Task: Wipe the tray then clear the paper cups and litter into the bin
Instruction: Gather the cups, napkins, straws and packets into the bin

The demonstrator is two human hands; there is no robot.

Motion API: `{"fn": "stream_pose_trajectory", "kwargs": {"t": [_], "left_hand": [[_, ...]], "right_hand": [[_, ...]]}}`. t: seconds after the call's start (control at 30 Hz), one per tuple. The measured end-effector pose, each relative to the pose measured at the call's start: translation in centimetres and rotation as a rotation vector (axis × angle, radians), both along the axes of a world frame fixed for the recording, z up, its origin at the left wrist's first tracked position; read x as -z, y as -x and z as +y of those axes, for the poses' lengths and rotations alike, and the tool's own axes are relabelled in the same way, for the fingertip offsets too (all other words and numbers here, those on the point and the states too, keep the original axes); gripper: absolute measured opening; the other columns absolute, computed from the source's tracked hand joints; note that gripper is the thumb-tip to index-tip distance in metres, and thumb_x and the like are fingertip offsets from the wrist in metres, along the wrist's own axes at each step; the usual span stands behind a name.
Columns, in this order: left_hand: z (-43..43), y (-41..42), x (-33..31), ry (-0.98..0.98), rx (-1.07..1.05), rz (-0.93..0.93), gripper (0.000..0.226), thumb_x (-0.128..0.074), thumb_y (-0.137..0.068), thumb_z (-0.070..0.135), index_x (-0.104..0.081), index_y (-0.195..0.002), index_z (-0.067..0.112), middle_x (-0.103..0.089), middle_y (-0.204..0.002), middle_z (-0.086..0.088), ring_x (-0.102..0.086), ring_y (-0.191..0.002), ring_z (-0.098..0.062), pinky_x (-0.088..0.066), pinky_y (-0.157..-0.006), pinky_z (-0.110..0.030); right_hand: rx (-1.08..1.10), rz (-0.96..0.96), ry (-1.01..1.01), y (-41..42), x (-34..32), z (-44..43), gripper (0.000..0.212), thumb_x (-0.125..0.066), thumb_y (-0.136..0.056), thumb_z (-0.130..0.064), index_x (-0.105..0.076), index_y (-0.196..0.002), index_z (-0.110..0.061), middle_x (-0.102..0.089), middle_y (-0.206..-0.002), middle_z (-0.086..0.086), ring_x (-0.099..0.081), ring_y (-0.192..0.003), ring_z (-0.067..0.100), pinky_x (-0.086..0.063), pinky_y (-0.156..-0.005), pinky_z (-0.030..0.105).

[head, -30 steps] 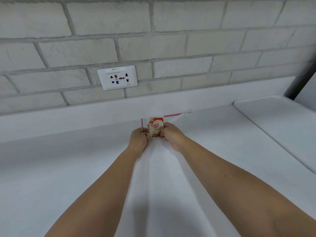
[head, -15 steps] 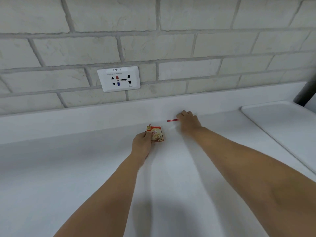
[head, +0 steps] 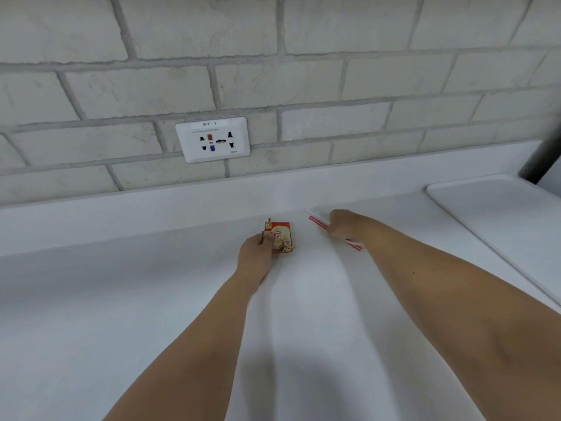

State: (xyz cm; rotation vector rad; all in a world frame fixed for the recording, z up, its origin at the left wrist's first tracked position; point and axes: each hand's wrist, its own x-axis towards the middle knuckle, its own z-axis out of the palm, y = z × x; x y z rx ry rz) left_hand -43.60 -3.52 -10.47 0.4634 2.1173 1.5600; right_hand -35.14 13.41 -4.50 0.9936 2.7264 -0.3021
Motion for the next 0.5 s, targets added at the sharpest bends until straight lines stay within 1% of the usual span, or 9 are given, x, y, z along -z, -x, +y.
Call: {"fn": "stream_pose_trajectory", "kwargs": {"t": [0.1,0.17,0.27,0.33,0.4,0.47,0.5], "left_hand": [[-0.5,-0.7,-0.2,0.01,0.019,0.01,0.036,-0.037,-0.1,0.031,-0.066,-0.107,0.01,-0.069,-0.108,-0.006,-0.063,-0.101,-0.024,-0.047,-0.094,-0.036],[-0.8,-1.5,-0.4,0.033,0.036,0.039,0.037,-0.036,-0.1,0.029,-0.065,-0.11,0.008,-0.068,-0.108,-0.006,-0.062,-0.102,-0.024,-0.045,-0.089,-0.032],[-1.5,-2.9,-0.5,0.047,0.069,0.077,0.036,-0.036,-0.101,0.027,-0.065,-0.11,0.007,-0.067,-0.107,-0.007,-0.061,-0.1,-0.023,-0.043,-0.086,-0.03],[-1.9,-3.8,-0.5,0.057,0.088,0.108,0.035,-0.037,-0.1,0.026,-0.065,-0.108,0.008,-0.067,-0.106,-0.008,-0.06,-0.1,-0.025,-0.042,-0.085,-0.03],[-2.2,-5.0,-0.7,0.077,0.107,0.155,0.034,-0.037,-0.1,0.025,-0.065,-0.109,0.007,-0.067,-0.106,-0.009,-0.06,-0.1,-0.026,-0.041,-0.084,-0.031],[-2.3,-6.5,-1.0,0.102,0.155,0.214,0.033,-0.036,-0.1,0.023,-0.064,-0.108,0.006,-0.066,-0.103,-0.008,-0.059,-0.099,-0.027,-0.04,-0.079,-0.03],[-2.3,-7.4,-1.1,0.106,0.186,0.237,0.031,-0.036,-0.1,0.023,-0.063,-0.104,0.007,-0.065,-0.1,-0.006,-0.059,-0.096,-0.026,-0.04,-0.075,-0.03]], "right_hand": [[0.052,0.038,-0.042,-1.0,0.9,-2.0,0.033,-0.039,-0.098,-0.013,-0.048,-0.126,0.002,-0.052,-0.13,0.018,-0.052,-0.12,0.032,-0.042,-0.095,0.032],[0.121,0.055,-0.088,-1.9,1.9,-3.2,0.034,-0.034,-0.099,-0.012,-0.04,-0.13,0.0,-0.046,-0.134,0.018,-0.046,-0.125,0.032,-0.039,-0.101,0.036],[0.173,0.09,-0.114,-4.0,2.8,-5.0,0.04,-0.035,-0.096,-0.006,-0.03,-0.136,0.001,-0.039,-0.136,0.02,-0.042,-0.126,0.034,-0.038,-0.101,0.037],[0.151,0.101,-0.142,-5.8,3.0,-5.9,0.044,-0.036,-0.095,-0.003,-0.027,-0.137,0.001,-0.038,-0.135,0.021,-0.043,-0.123,0.033,-0.04,-0.099,0.035],[0.156,0.123,-0.129,-7.6,2.8,-6.8,0.041,-0.035,-0.095,0.0,-0.029,-0.135,0.002,-0.037,-0.134,0.019,-0.046,-0.12,0.031,-0.041,-0.096,0.033],[0.2,0.132,-0.064,-9.8,2.0,-7.6,0.037,-0.032,-0.094,0.004,-0.033,-0.131,0.003,-0.035,-0.133,0.019,-0.053,-0.112,0.033,-0.043,-0.088,0.035],[0.229,0.136,-0.018,-10.9,1.6,-7.9,0.036,-0.031,-0.093,0.006,-0.035,-0.128,0.003,-0.034,-0.133,0.019,-0.054,-0.106,0.034,-0.042,-0.084,0.037]]}}
